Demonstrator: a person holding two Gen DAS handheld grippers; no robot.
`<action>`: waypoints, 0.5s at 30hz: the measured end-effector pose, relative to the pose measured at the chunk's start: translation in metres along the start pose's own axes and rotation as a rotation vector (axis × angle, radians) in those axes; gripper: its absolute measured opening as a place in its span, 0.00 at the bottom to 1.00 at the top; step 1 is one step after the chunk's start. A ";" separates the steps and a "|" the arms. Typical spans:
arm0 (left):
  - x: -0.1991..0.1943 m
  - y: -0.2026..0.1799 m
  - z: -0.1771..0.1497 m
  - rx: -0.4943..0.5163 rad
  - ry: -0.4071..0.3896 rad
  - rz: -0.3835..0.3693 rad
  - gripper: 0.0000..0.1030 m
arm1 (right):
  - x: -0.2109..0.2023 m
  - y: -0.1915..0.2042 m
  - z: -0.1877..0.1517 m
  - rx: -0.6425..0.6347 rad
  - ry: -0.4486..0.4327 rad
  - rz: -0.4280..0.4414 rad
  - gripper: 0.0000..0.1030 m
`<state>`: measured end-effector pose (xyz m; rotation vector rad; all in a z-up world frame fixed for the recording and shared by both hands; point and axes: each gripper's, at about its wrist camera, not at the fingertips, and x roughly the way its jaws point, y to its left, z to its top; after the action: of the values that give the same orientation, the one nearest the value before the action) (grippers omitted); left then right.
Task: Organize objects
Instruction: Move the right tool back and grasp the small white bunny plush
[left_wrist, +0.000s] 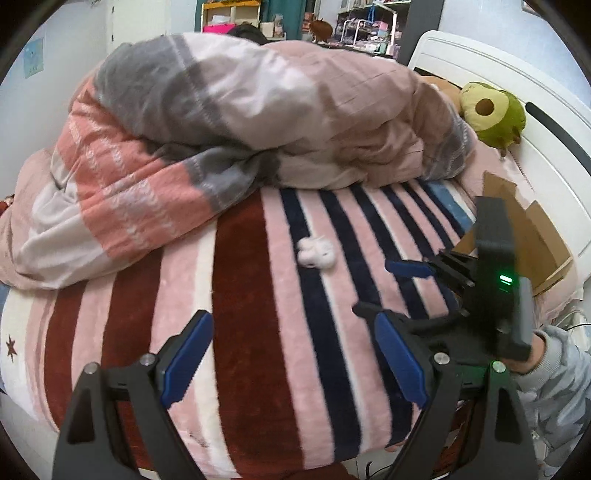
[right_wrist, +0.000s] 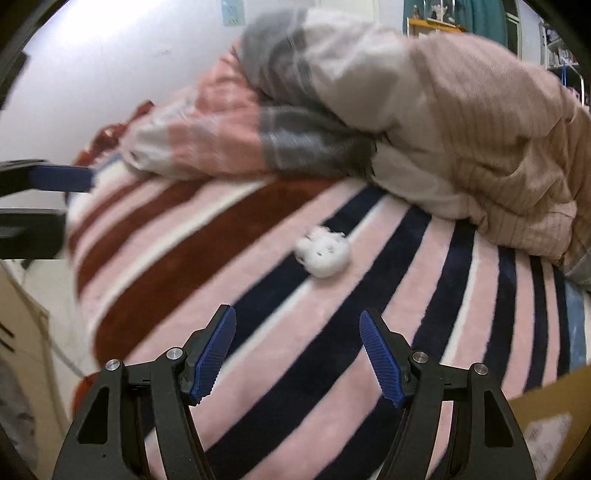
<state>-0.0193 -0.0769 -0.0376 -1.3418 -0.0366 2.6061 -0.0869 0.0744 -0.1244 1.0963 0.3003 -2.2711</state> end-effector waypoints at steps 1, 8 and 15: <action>0.004 0.006 -0.001 -0.011 0.005 -0.005 0.85 | 0.008 -0.002 0.001 -0.003 0.008 -0.014 0.65; 0.020 0.026 -0.007 -0.049 0.028 -0.022 0.85 | 0.064 -0.018 0.021 0.031 0.056 -0.052 0.53; 0.021 0.034 -0.007 -0.063 0.028 -0.015 0.85 | 0.074 -0.019 0.026 0.011 0.029 -0.033 0.30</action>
<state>-0.0311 -0.1064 -0.0625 -1.3928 -0.1248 2.5941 -0.1510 0.0478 -0.1655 1.1384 0.3203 -2.2898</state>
